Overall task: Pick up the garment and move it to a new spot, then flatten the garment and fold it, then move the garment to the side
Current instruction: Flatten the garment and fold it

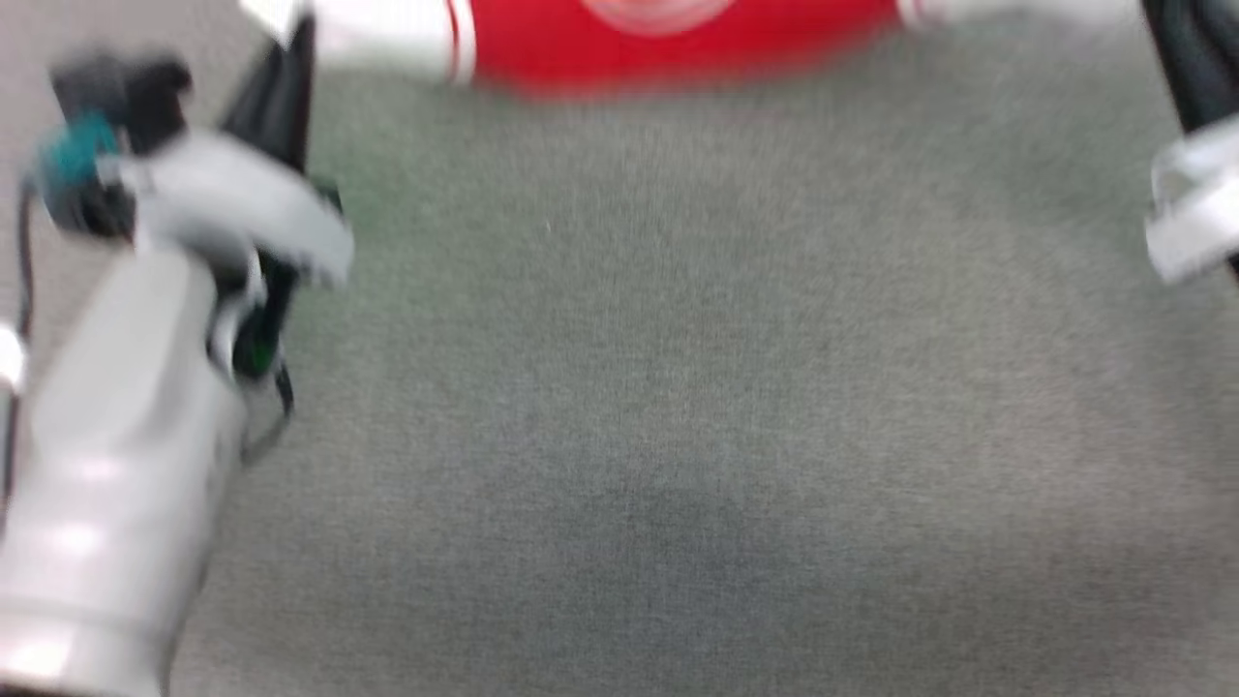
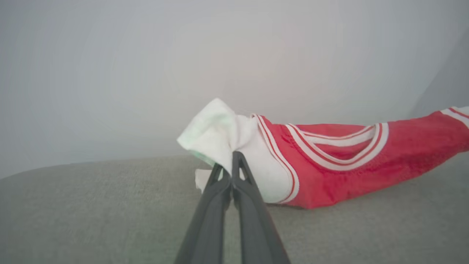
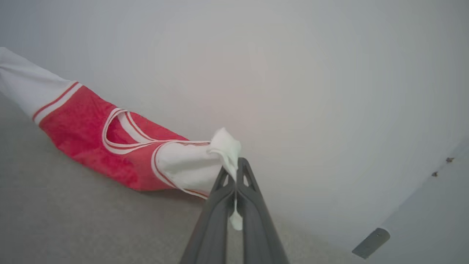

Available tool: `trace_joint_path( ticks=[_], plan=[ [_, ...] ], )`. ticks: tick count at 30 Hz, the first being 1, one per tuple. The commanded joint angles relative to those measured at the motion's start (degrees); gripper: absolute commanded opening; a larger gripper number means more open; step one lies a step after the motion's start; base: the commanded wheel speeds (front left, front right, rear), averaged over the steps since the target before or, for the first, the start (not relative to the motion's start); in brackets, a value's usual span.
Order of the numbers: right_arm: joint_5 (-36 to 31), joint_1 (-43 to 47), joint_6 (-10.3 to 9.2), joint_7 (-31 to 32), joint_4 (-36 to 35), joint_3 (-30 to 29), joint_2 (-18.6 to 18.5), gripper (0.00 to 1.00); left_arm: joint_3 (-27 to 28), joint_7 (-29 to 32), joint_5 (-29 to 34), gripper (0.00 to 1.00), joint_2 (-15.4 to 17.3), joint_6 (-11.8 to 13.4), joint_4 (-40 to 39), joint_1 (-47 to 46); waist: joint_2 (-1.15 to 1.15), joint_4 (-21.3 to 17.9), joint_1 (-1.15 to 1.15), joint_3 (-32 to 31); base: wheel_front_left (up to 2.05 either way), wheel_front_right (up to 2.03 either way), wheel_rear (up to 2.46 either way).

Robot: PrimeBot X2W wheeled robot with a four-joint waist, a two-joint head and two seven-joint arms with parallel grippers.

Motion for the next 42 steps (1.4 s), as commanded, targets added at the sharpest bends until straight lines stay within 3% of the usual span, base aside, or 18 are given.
trace_joint_path(
  ticks=[1,14,25,31,38,42],
  plan=[
    [0.32,5.33,-0.03,-0.04,-1.8,-1.5,-1.62,0.0,0.05,0.02,-0.84,0.0,1.34,-0.13,-3.01,6.04,0.0,-0.29,0.0,-8.98,0.0,0.0,0.0],
    [-0.22,33.29,-0.03,1.36,-14.33,-9.55,-5.43,0.0,-0.48,2.04,-3.05,0.0,7.81,6.0,-23.02,34.63,0.0,0.29,0.0,-16.85,0.0,0.0,0.0],
    [-11.57,58.65,-0.03,3.85,-29.45,-20.63,-6.04,0.0,-0.51,3.93,-4.47,0.0,11.57,14.22,-36.13,54.75,0.0,0.83,0.0,-18.42,0.0,0.0,0.0],
    [-13.76,69.99,-0.04,4.63,-30.52,-26.96,-2.06,0.0,-0.36,3.64,-6.32,0.0,11.18,16.81,-35.33,61.88,0.0,1.0,0.0,-18.07,0.0,0.0,0.0],
    [-14.55,74.83,-0.04,5.47,-29.99,-28.25,0.5,0.0,-2.05,4.69,-6.62,0.0,9.83,16.83,-29.43,63.29,0.0,0.53,0.0,-17.56,0.0,0.0,0.0],
    [-13.36,75.65,-0.04,6.35,-29.89,-27.44,0.56,0.0,-2.85,4.74,-7.11,0.0,8.76,15.51,-27.29,62.4,0.0,0.35,0.0,-17.03,0.0,0.0,0.0]
  ],
)
